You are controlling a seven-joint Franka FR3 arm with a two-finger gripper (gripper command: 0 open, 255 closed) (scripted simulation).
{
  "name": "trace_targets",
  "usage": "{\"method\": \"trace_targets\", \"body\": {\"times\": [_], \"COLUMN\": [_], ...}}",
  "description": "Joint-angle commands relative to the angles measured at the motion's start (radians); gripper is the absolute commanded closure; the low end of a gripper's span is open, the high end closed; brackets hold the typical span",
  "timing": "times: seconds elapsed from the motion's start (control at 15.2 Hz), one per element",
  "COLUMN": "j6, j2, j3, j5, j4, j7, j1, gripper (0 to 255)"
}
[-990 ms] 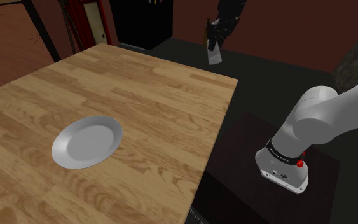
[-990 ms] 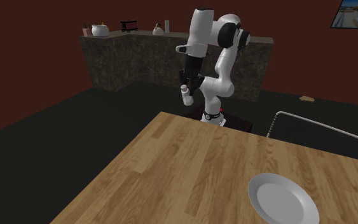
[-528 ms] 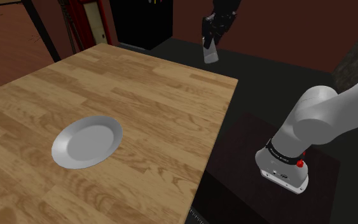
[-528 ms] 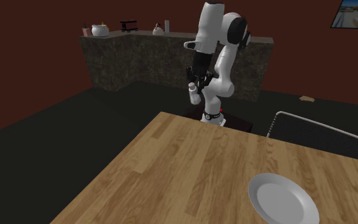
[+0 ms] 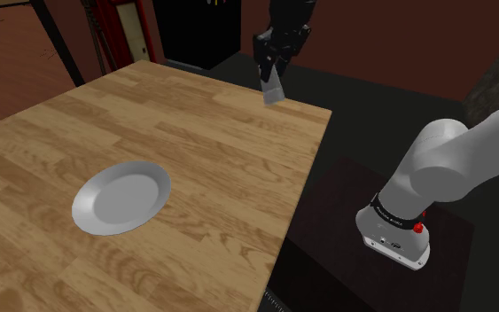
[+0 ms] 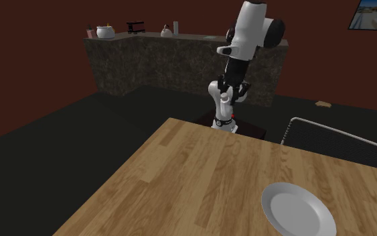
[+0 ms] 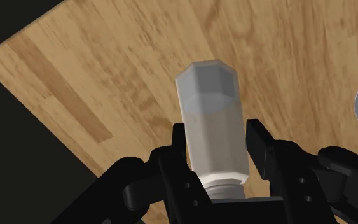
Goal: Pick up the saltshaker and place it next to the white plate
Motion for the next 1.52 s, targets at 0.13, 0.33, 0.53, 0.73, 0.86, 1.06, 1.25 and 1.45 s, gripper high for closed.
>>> {"method": "trace_targets", "body": {"times": [0.13, 0.33, 0.53, 0.73, 0.86, 1.06, 1.25, 1.45], "j6": [-0.004, -0.009, -0.017, -0.03, -0.043, -0.074, -0.128, -0.207], "j2": [0.069, 0.131, 0.206, 0.296, 0.366, 0.496, 0.657, 0.834], "j3": [0.094, 0.167, 0.244, 0.327, 0.386, 0.478, 0.556, 0.585], "j5": [0.008, 0.001, -0.02, -0.059, -0.099, -0.189, -0.319, -0.466], "j4": [0.073, 0.139, 0.215, 0.303, 0.369, 0.482, 0.617, 0.779], "j7": [0.106, 0.186, 0.272, 0.364, 0.432, 0.546, 0.672, 0.782], "j1": [0.008, 0.01, 0.008, 0.004, 0.003, 0.015, 0.068, 0.189], "gripper": [255, 255, 255, 255, 255, 255, 255, 255]}}
